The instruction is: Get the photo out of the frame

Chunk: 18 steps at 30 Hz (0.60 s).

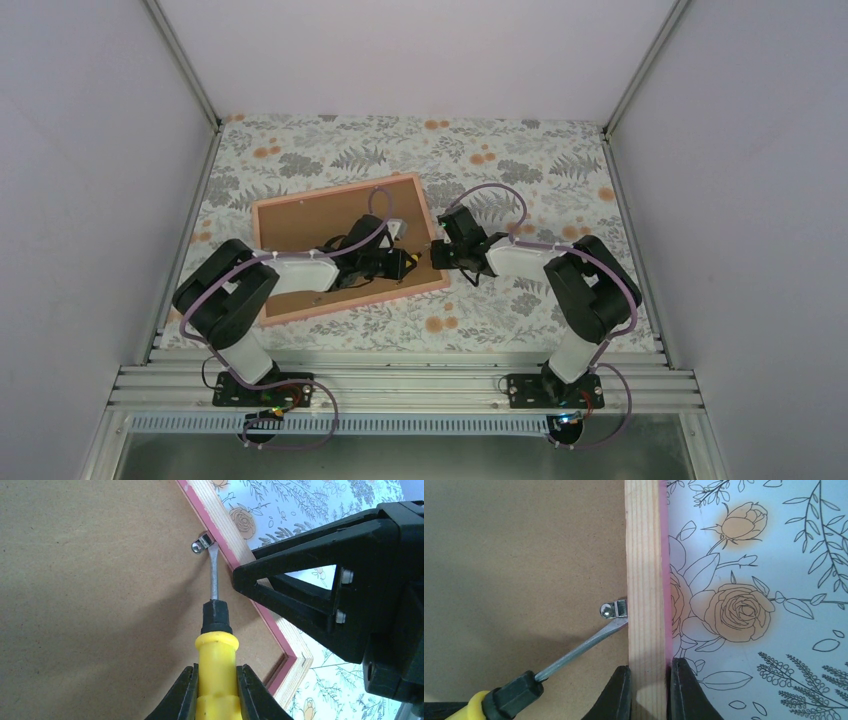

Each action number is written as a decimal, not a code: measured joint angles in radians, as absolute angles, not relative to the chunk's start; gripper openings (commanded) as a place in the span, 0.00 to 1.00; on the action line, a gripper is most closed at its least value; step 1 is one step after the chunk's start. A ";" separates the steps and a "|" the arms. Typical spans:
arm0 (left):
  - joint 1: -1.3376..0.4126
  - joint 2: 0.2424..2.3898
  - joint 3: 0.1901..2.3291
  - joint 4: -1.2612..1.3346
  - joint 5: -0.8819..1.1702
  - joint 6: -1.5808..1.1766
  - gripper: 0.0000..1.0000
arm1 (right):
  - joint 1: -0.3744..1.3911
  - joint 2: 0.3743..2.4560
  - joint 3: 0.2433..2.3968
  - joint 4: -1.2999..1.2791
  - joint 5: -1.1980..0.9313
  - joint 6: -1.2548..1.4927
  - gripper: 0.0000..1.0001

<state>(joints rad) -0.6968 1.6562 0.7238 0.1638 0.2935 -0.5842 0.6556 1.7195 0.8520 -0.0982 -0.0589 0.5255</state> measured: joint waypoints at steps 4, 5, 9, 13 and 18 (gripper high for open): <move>-0.701 1.658 0.723 0.170 0.280 -0.590 0.02 | 0.656 1.720 0.852 -0.098 -0.059 0.525 0.04; -0.703 1.658 0.722 0.173 0.276 -0.593 0.02 | 0.656 1.720 0.852 -0.098 -0.059 0.525 0.04; -0.707 1.657 0.702 0.210 0.254 -0.613 0.02 | 0.657 1.723 0.852 -0.084 -0.059 0.527 0.04; -0.715 1.649 0.673 0.254 0.224 -0.640 0.02 | 0.662 1.727 0.848 -0.066 -0.058 0.535 0.04; -0.730 1.639 0.637 0.305 0.181 -0.674 0.02 | 0.669 1.728 0.840 -0.043 -0.059 0.547 0.04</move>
